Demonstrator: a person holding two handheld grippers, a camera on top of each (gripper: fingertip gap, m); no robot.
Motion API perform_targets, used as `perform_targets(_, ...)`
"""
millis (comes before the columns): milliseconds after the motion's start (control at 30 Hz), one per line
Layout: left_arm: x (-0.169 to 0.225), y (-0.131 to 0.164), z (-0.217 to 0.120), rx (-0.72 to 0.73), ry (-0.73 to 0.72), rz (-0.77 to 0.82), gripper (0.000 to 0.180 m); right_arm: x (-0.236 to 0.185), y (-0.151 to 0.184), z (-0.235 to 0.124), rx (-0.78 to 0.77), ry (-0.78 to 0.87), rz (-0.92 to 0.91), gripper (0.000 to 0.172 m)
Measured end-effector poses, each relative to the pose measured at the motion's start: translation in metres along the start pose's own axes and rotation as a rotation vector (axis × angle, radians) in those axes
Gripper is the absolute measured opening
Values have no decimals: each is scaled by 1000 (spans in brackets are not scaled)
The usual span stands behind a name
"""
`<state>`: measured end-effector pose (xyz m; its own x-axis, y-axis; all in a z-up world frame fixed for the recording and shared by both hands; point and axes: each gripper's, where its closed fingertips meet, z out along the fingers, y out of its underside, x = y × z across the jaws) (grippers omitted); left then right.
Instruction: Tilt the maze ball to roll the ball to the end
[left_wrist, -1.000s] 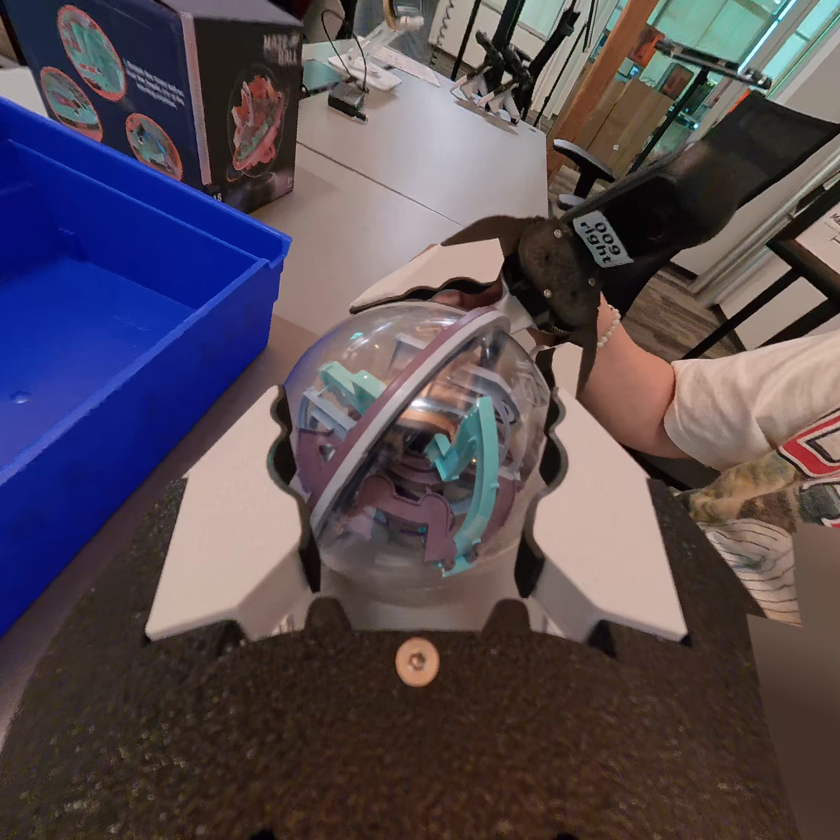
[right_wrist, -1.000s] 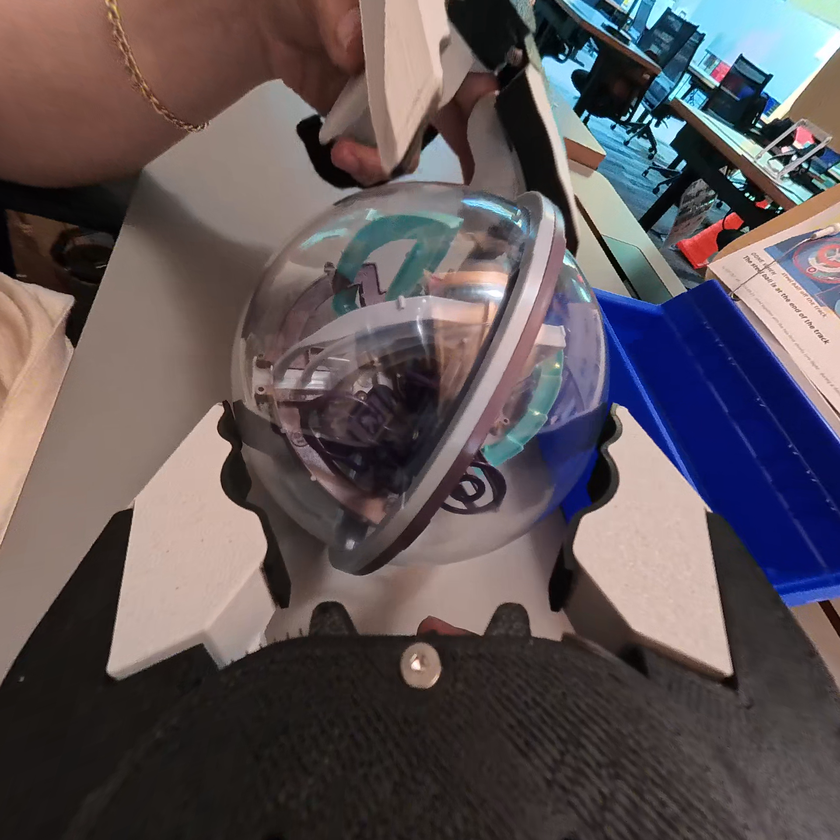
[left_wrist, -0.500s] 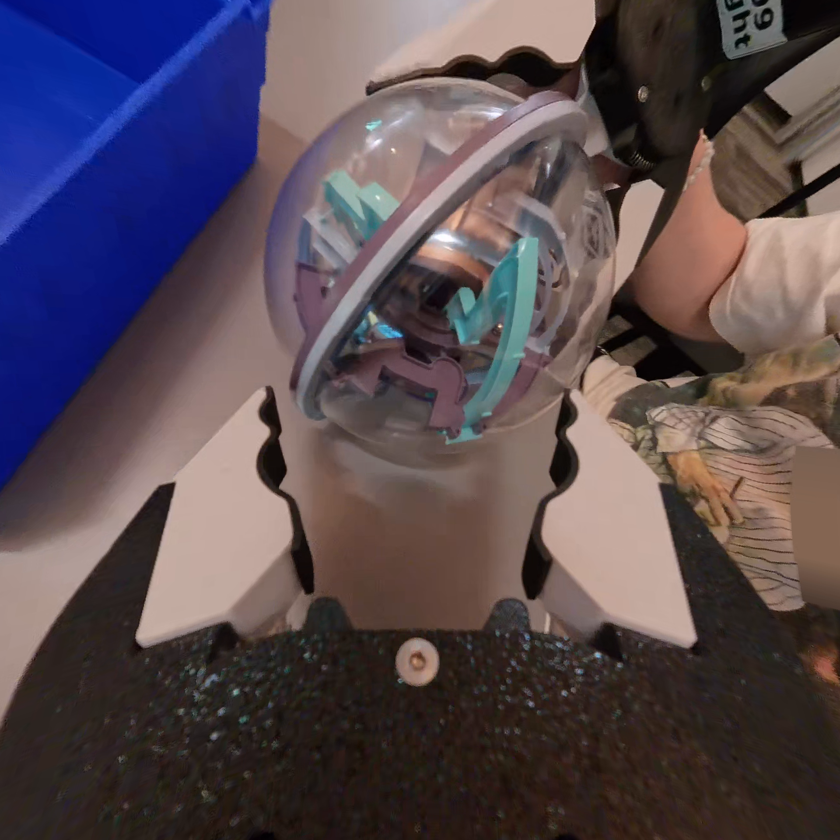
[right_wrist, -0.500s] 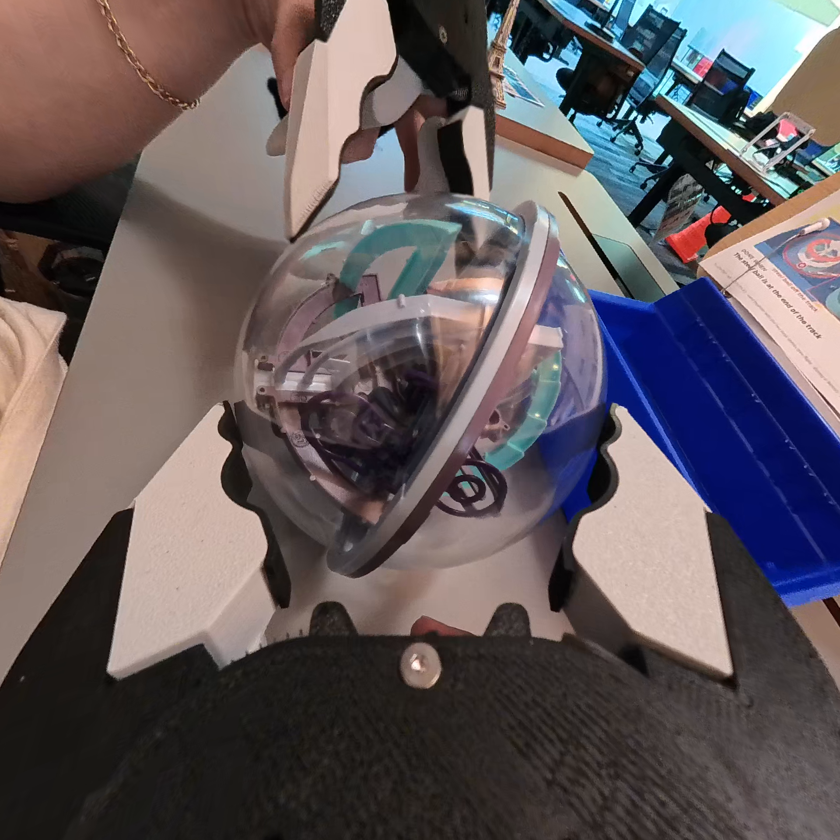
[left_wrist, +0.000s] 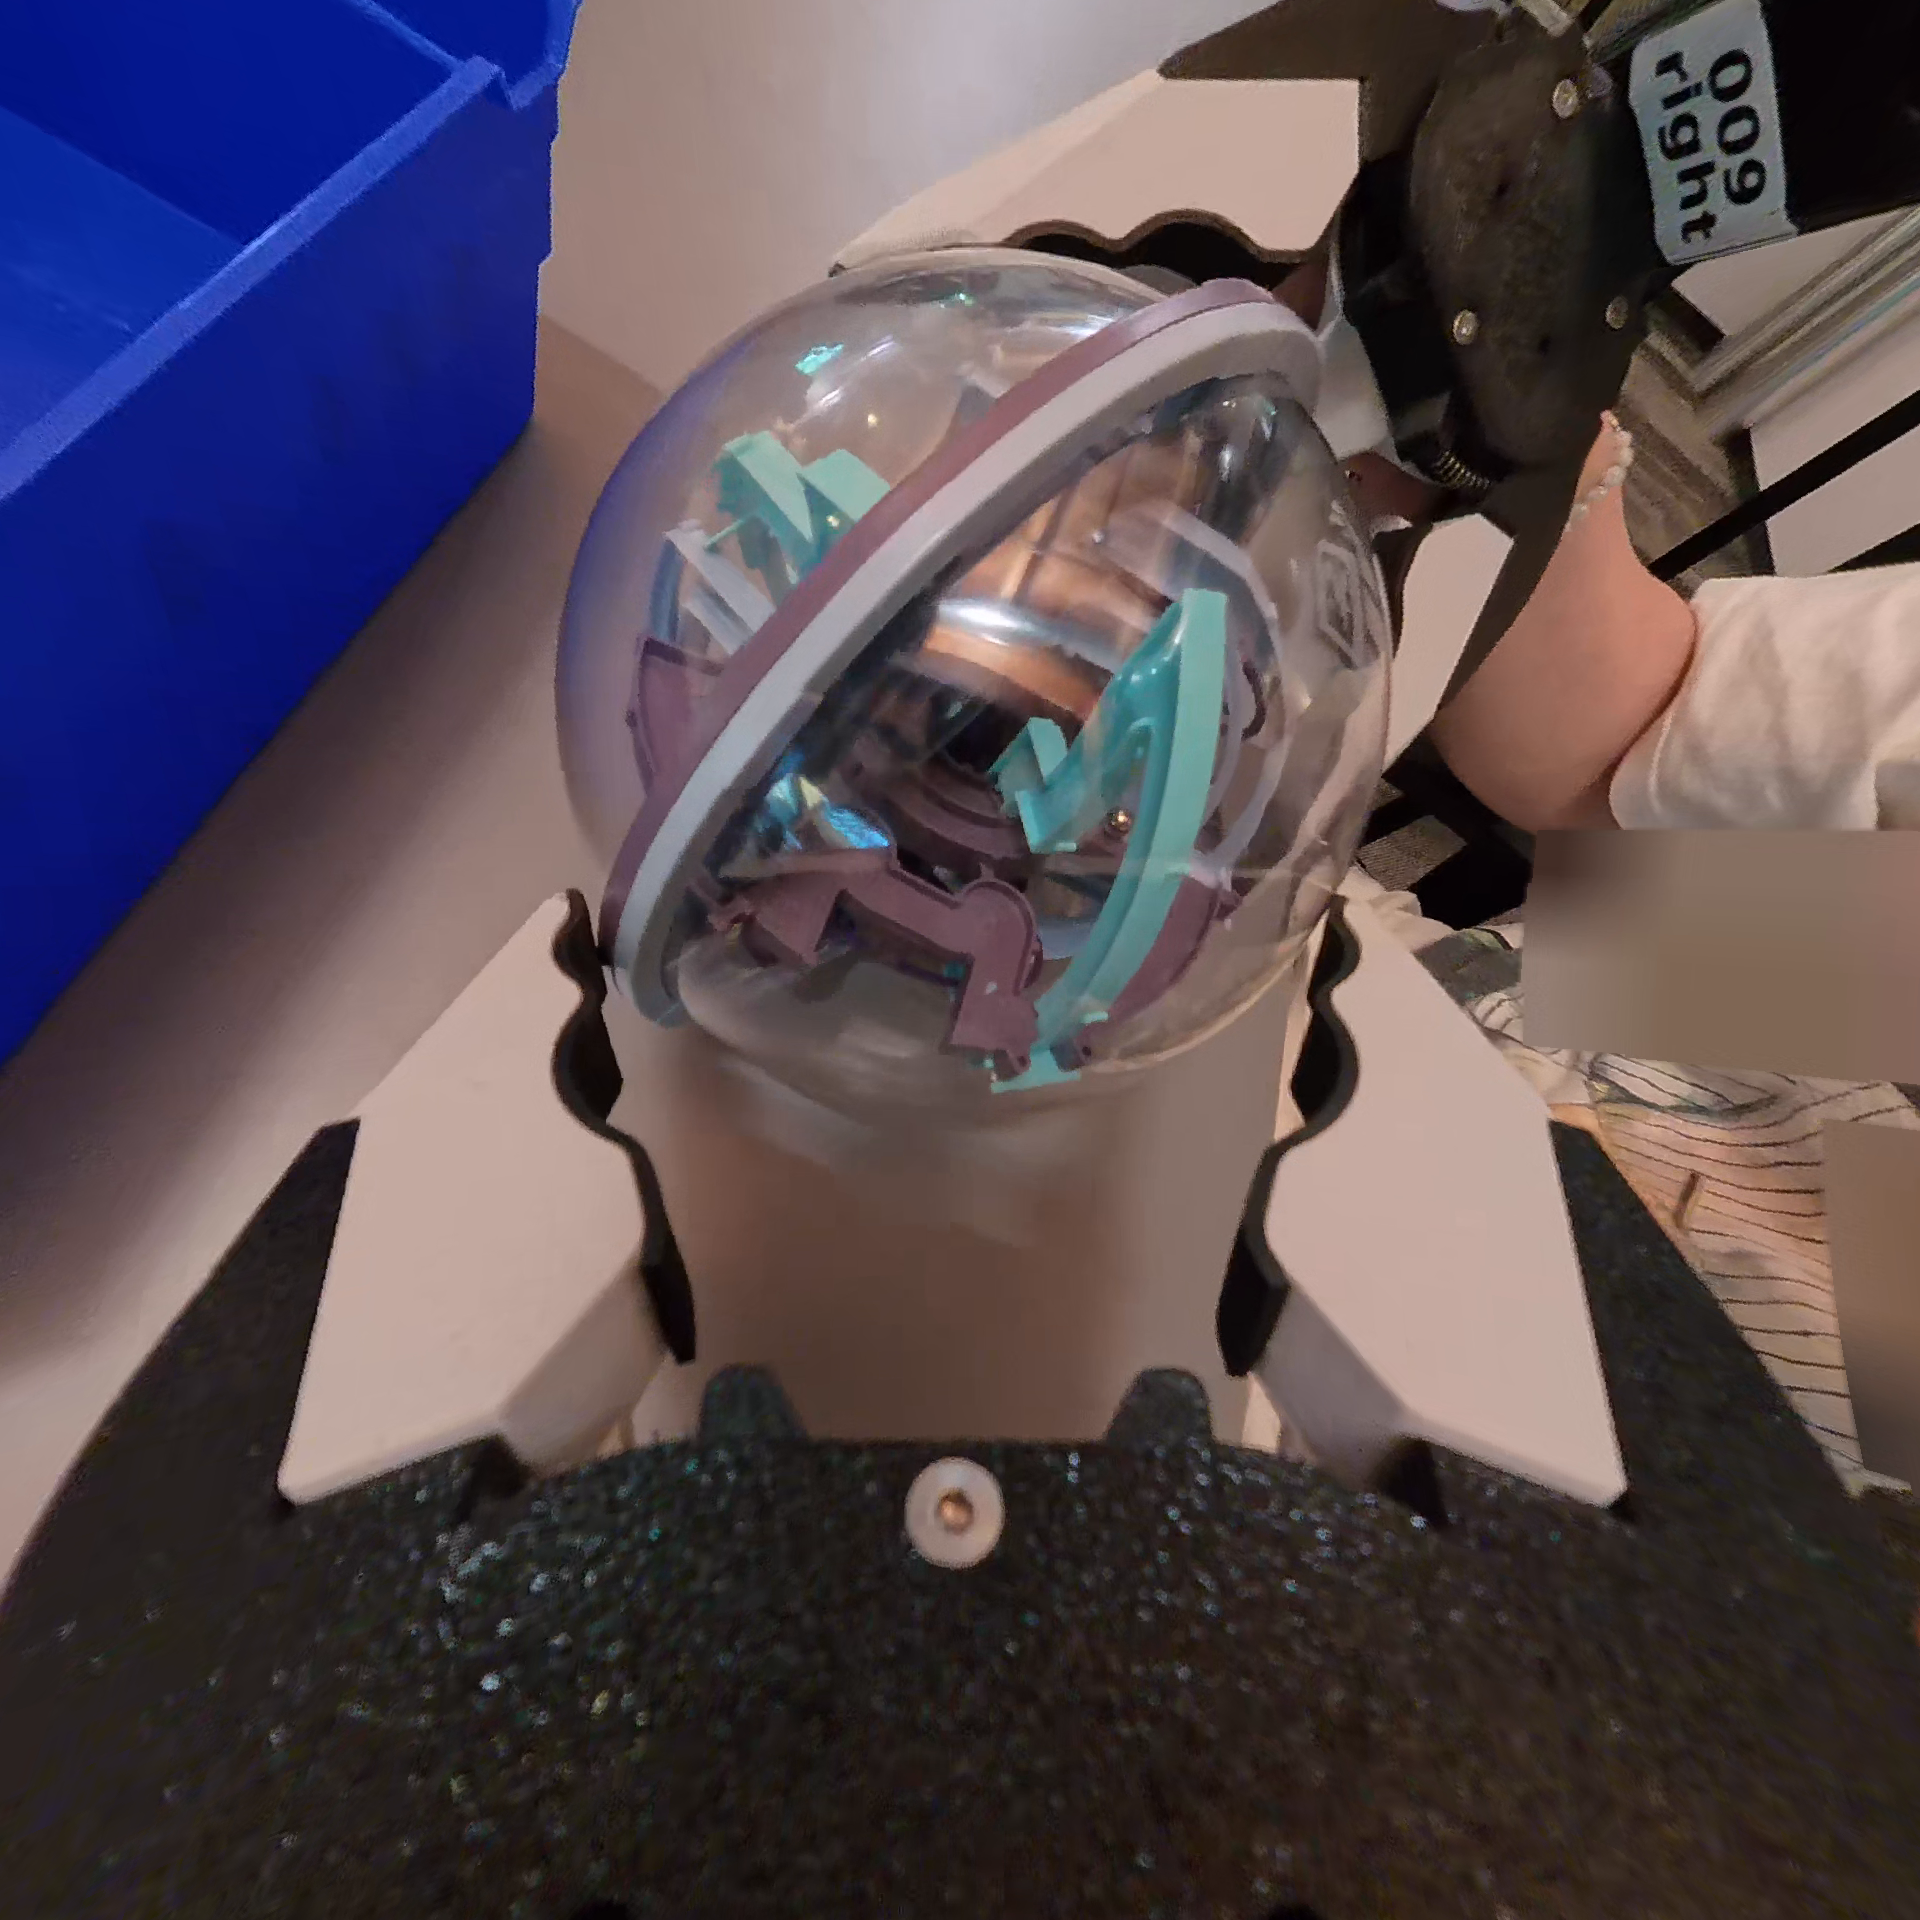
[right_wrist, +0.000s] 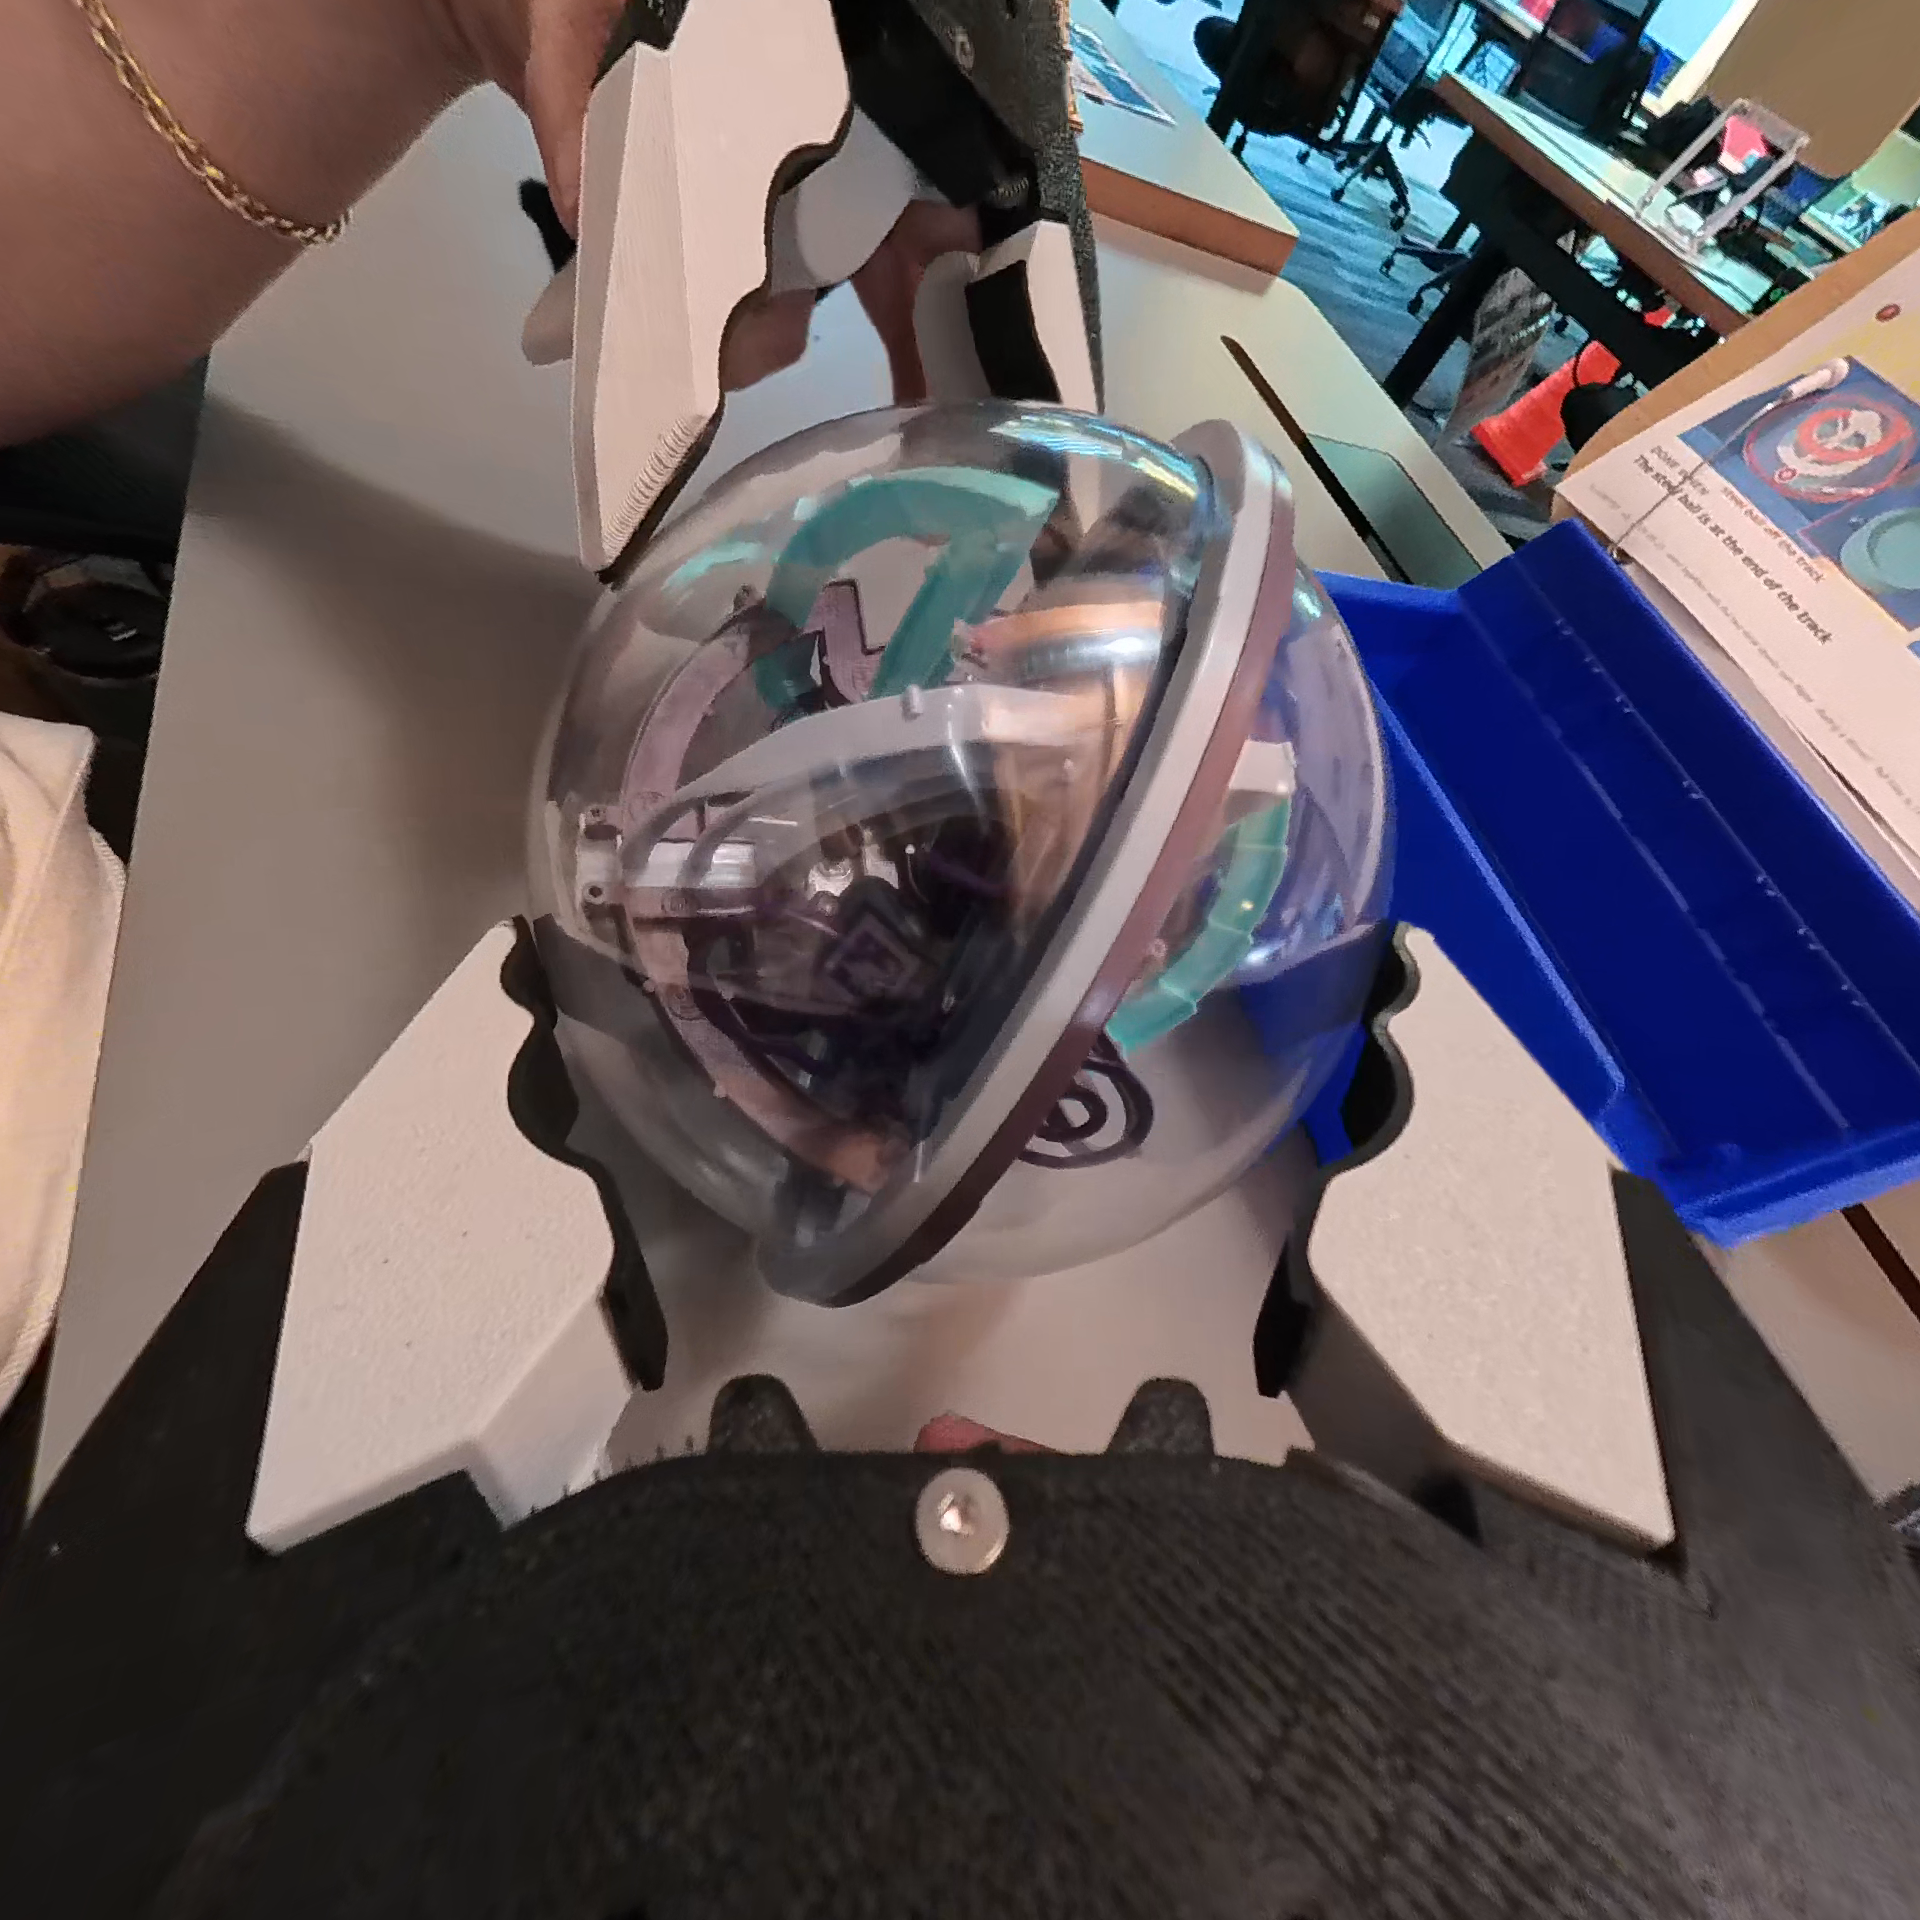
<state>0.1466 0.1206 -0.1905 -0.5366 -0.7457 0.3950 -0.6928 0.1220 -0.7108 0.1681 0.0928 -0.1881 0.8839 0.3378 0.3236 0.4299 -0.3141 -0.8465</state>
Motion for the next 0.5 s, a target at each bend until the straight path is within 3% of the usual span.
perform_targets(33, 0, -1, 1, 7, 5, 7, 130, 0, 0, -1, 3, 8, 15, 149)
perform_targets(200, 4, -4, 5, 27, 56, 22, 130, -2, -3, -8, 48, 34, 102, 147)
perform_targets(500, 10, -16, 13, 61, 68, 94, 129, -3, 9, -21, -4, 85, 170, 145)
